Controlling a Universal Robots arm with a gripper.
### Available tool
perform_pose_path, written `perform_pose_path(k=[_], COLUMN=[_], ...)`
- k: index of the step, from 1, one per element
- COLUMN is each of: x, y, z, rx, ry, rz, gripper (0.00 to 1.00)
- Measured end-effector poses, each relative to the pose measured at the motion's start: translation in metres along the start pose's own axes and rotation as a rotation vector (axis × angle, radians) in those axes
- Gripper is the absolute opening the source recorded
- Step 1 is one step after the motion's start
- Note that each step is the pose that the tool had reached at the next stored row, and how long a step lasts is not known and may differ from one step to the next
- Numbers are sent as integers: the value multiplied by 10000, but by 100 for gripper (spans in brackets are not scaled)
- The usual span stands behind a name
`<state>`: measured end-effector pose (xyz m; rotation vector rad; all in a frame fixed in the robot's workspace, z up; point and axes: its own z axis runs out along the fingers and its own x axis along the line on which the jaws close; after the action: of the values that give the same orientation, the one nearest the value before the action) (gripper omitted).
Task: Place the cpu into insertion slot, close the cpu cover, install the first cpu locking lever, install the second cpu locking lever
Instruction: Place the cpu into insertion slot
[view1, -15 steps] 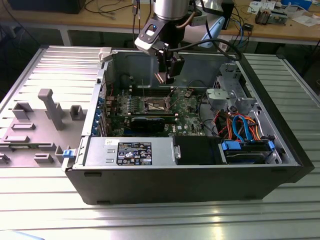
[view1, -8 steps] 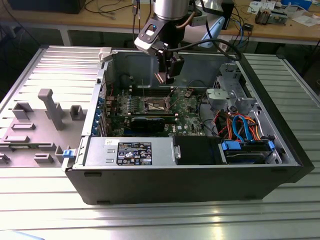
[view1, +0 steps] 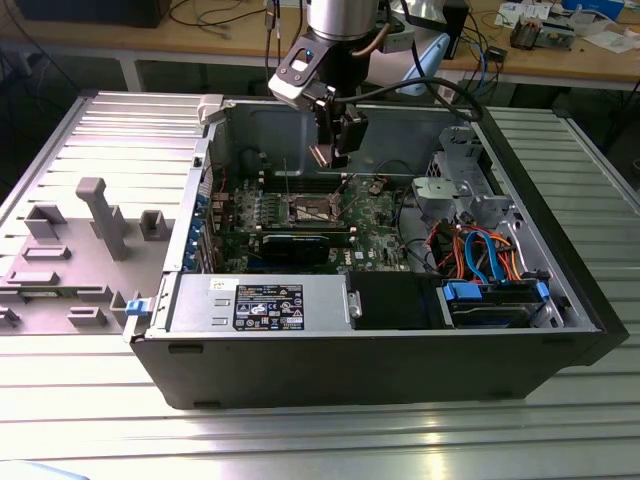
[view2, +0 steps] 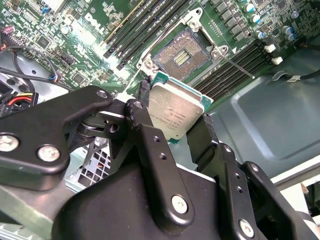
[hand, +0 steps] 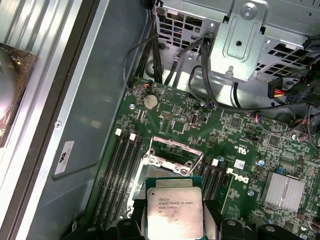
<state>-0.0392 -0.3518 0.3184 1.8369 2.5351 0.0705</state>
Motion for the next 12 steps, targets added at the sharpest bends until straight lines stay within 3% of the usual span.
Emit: perform_pose_path(k=[12], x=[0], y=[0], z=[0], rx=[-2], ry=[-6], rz=[131], gripper=[55])
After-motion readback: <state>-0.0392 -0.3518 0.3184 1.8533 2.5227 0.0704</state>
